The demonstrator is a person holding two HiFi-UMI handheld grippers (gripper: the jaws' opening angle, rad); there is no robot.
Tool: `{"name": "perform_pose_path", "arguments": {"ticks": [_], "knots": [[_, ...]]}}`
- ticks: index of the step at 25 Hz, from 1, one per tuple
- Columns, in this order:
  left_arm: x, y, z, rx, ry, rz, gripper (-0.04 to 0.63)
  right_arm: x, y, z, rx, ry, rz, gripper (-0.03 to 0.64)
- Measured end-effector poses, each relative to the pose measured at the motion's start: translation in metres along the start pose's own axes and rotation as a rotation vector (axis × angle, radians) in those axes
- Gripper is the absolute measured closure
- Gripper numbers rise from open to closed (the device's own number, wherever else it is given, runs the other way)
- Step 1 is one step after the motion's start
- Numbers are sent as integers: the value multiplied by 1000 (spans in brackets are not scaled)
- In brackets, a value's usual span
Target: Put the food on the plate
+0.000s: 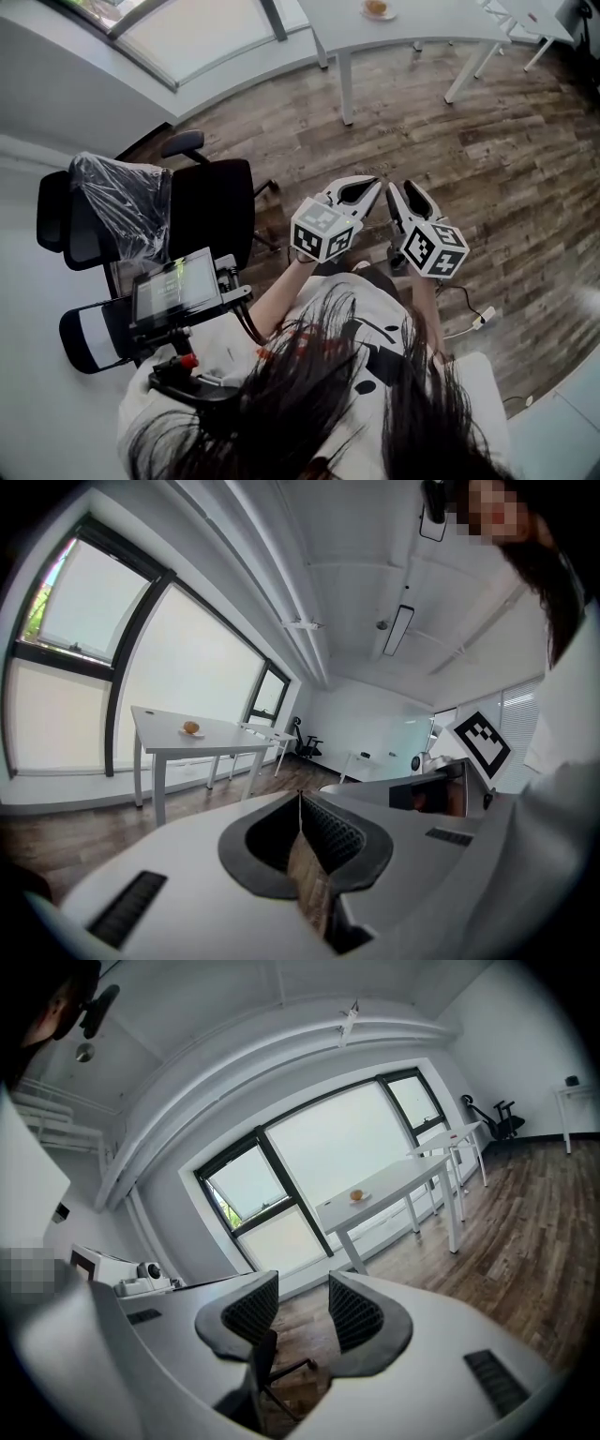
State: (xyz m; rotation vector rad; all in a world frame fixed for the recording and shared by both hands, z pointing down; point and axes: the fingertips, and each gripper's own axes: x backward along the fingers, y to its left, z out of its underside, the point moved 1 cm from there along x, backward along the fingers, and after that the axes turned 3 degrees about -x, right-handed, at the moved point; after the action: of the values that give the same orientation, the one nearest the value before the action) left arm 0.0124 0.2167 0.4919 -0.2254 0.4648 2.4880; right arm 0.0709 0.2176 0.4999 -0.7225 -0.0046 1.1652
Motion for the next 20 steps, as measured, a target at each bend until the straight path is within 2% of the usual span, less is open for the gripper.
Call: {"name": "perform_pose_path", "arguments": {"ticks": [8, 20], "knots": [[8, -13, -1, -29, -9, -36, 589, 16, 1, 4, 23, -1, -24, 442], [18, -6, 1, -32, 0, -60, 589, 10, 12, 9, 36, 14, -43, 442]]}}
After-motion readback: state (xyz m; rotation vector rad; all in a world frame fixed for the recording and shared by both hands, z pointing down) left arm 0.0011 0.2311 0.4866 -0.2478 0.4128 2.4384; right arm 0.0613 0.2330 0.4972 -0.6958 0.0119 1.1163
